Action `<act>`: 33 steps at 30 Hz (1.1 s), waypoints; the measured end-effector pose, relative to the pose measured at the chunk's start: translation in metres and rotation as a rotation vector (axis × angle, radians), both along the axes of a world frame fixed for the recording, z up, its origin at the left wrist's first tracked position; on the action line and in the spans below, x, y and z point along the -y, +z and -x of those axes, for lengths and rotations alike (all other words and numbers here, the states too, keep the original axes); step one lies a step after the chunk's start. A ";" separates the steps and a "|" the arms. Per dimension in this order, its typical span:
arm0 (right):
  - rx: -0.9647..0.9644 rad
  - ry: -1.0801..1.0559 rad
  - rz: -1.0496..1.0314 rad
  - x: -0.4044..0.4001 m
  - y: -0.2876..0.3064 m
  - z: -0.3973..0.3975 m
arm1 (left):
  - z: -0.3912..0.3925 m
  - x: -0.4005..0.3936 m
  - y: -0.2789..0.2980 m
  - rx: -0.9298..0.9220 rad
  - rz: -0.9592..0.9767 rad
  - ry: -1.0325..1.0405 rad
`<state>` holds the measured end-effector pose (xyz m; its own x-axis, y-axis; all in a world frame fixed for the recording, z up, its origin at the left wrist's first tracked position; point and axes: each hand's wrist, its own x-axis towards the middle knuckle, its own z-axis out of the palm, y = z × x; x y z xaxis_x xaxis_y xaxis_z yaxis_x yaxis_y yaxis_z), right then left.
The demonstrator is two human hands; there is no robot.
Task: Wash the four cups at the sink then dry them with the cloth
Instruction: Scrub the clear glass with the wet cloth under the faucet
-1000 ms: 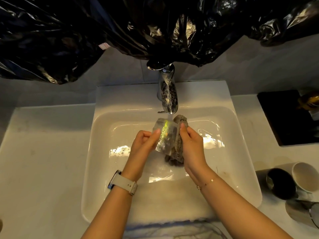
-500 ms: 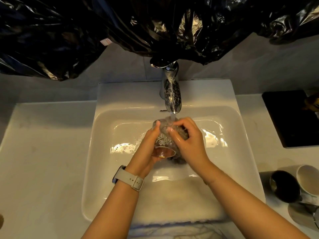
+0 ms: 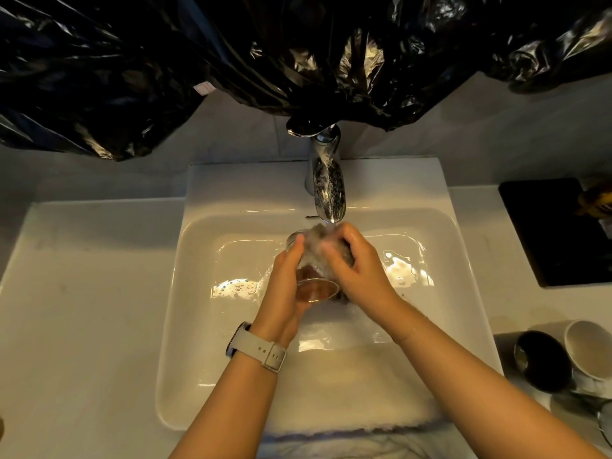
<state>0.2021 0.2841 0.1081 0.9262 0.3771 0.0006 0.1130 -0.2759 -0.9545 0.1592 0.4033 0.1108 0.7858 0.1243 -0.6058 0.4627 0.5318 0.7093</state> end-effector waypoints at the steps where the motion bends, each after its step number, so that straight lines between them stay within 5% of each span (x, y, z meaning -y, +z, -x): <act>1: 0.023 0.050 -0.008 0.003 0.001 0.010 | 0.000 -0.003 0.000 0.001 -0.005 0.025; 13: -0.124 -0.004 -0.117 0.009 0.002 0.020 | 0.003 -0.006 0.000 0.028 0.082 0.002; 20: -0.306 -0.302 -0.263 0.009 0.005 0.007 | 0.008 0.008 0.006 0.058 0.155 0.074; 25: -0.170 -0.364 -0.142 0.014 0.005 0.009 | 0.007 0.002 0.005 -0.023 -0.011 -0.106; 33: 0.093 -0.200 -0.039 0.002 0.010 0.014 | 0.000 -0.006 0.018 0.031 0.151 -0.207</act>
